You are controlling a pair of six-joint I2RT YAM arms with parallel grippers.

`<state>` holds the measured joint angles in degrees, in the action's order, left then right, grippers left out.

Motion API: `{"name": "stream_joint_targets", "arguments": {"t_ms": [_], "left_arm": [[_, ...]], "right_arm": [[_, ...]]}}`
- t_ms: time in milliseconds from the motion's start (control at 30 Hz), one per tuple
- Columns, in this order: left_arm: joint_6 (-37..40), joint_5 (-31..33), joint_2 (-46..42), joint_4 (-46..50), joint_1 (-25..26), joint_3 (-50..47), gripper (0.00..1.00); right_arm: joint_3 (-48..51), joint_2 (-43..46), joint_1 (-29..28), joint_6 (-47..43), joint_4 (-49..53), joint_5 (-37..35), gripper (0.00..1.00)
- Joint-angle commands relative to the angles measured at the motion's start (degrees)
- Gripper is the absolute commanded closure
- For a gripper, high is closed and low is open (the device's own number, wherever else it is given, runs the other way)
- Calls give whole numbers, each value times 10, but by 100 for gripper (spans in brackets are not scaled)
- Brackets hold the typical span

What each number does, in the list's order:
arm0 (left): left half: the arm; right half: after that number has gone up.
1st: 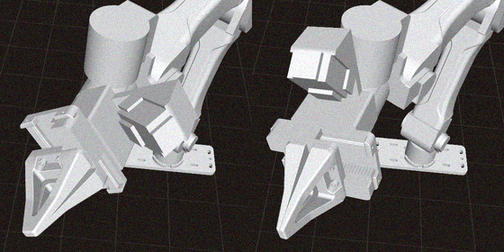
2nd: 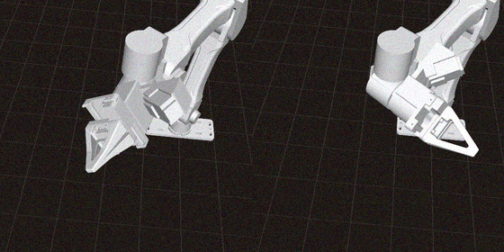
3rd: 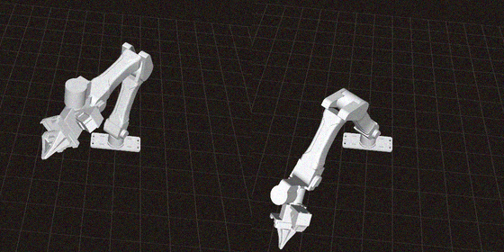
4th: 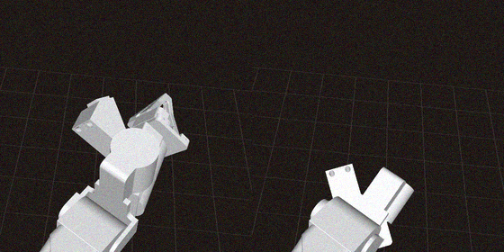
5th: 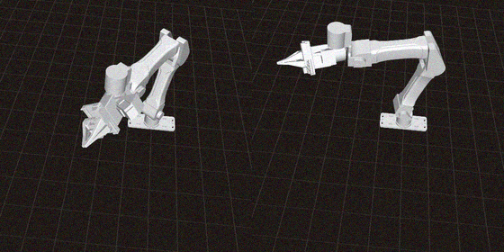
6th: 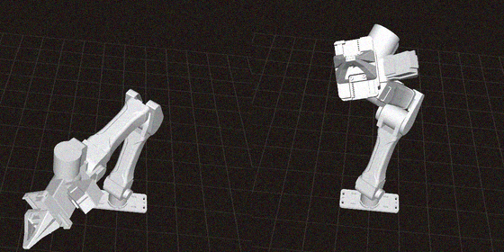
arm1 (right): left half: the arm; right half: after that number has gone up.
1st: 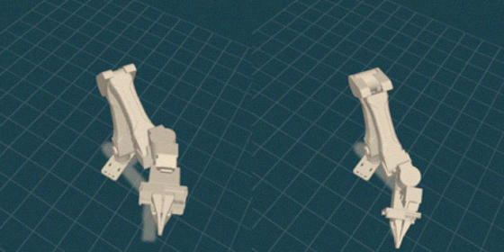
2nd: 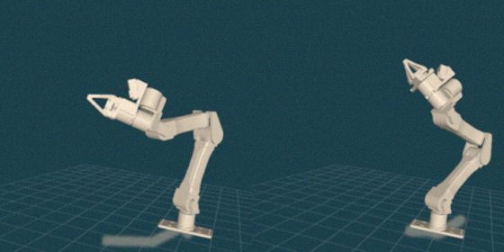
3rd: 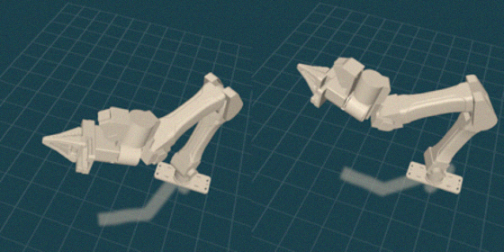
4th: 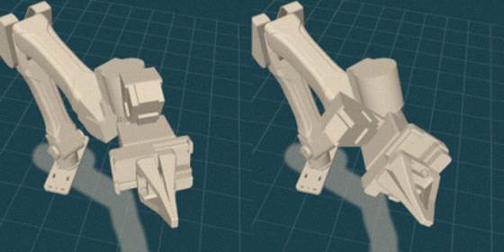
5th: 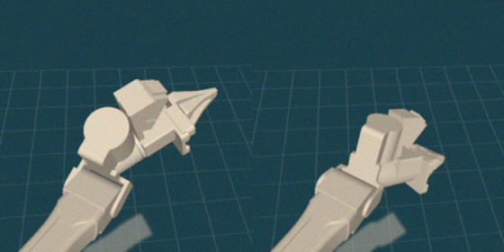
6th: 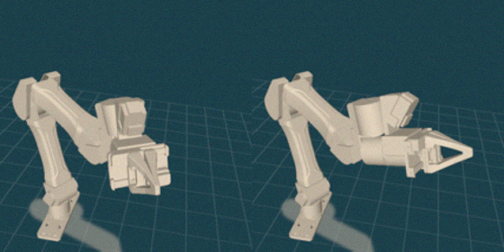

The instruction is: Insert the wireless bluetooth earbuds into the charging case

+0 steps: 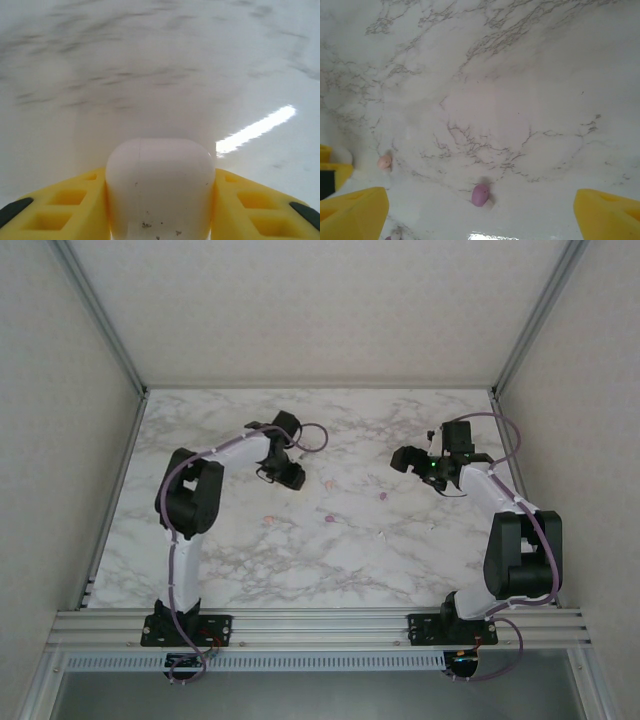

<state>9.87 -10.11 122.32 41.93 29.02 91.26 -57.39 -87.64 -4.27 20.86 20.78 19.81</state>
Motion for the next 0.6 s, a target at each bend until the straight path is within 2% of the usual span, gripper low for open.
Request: {"name": "stream_joint_targets", "arguments": {"t_ms": [0,300,567], "left_arm": [[87,-26,2,34,21,16,57],[124,2,11,71,32,22,42],[124,9,0,69,31,-1,40]], "right_arm": [[1,20,0,10,12,14,4],[4,30,0,8,24,13,4],[0,31,0,8,27,9,4]]}}
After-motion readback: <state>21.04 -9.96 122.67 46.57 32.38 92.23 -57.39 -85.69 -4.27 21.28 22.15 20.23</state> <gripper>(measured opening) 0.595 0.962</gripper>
